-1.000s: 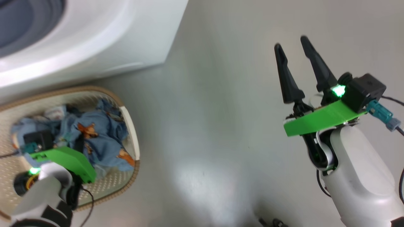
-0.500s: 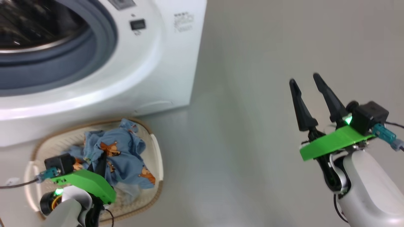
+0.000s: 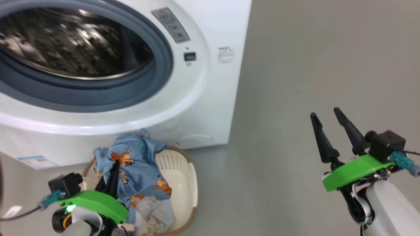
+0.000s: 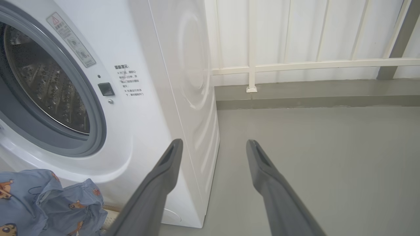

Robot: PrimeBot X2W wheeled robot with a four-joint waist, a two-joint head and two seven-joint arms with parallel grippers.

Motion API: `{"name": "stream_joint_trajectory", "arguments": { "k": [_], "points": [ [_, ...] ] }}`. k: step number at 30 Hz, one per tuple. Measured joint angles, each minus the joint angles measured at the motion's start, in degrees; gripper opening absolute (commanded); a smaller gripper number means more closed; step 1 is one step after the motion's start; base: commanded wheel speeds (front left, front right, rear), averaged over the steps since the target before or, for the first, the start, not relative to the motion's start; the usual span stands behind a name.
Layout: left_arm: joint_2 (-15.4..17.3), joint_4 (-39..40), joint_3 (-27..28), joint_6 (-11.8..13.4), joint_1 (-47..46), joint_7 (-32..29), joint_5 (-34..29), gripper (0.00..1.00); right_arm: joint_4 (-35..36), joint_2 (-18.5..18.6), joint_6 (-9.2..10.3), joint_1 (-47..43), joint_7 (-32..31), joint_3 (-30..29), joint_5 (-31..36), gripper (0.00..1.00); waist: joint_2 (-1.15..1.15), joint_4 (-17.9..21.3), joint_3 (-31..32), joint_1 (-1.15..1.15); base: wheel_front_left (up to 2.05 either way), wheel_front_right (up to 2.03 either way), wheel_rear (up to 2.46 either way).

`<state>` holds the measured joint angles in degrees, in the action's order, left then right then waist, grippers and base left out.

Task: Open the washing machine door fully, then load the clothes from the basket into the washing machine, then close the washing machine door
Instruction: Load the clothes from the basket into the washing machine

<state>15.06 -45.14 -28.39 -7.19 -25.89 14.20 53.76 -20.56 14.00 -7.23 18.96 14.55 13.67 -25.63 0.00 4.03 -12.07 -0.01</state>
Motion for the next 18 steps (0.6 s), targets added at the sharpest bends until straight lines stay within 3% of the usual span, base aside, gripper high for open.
{"name": "stream_joint_trajectory", "arguments": {
  "k": [13, 18],
  "points": [
    [-1.9, 12.4, 8.4, 0.3, 9.4, 0.0, -5.9, 0.00, -1.2, 1.1, 0.00, -5.6, 0.0, 0.8, -2.7, 1.00, 0.00, -4.2, 9.8, 0.00, 0.00, 0.00, 0.00],
    [-2.0, 17.6, 9.7, 2.2, 11.4, 0.0, -8.3, 0.00, -1.0, 1.4, 0.00, -6.2, 0.0, 0.8, -3.0, 1.00, 0.00, -5.2, 11.9, 0.00, 0.00, 0.00, 0.00]
  ]
}}
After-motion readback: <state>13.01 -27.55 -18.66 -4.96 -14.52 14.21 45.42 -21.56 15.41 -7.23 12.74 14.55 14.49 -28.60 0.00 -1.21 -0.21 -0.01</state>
